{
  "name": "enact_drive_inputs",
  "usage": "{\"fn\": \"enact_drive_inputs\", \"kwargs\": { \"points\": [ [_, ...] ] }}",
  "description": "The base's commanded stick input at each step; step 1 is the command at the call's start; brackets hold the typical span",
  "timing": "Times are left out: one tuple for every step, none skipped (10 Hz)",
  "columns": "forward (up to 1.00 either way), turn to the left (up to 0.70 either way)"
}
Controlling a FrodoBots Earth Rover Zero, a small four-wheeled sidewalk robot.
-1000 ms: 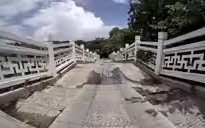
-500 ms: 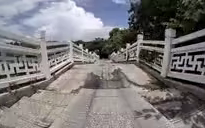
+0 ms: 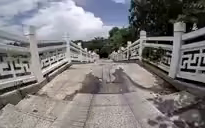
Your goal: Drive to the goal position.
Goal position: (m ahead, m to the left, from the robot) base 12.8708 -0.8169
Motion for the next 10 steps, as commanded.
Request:
{"fn": "enact_drive_inputs", "kwargs": {
  "points": [
    [0.70, 0.00],
    [0.70, 0.00],
    [0.70, 0.00],
    [0.70, 0.00],
    [0.70, -0.07],
    [0.70, -0.14],
    [0.70, -0.14],
    [0.70, -0.14],
    [0.70, 0.00],
    [0.70, 0.00]
  ]
}}
